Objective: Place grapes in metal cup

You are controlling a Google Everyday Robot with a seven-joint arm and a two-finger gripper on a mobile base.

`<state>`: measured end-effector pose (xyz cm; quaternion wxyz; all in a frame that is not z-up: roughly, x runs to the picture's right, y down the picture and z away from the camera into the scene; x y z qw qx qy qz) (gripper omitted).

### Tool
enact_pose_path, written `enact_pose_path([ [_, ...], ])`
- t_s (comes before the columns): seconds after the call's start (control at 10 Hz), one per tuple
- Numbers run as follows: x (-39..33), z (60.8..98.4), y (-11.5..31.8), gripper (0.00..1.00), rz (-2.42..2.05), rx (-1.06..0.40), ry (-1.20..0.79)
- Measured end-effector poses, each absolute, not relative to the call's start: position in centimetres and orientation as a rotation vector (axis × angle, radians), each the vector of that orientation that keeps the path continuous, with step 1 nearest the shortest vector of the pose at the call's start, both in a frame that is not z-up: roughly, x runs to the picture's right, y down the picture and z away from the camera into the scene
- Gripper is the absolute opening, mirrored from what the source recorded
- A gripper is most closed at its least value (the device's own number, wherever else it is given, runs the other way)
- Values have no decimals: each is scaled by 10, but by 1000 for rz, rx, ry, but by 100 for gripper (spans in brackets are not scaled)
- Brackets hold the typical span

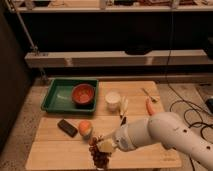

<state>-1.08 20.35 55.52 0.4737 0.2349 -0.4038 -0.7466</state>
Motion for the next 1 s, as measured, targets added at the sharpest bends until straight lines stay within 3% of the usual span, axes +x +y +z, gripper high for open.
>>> enact_pose_path([
  [1.0,-15,569,202,0,-1814,584,-1011],
])
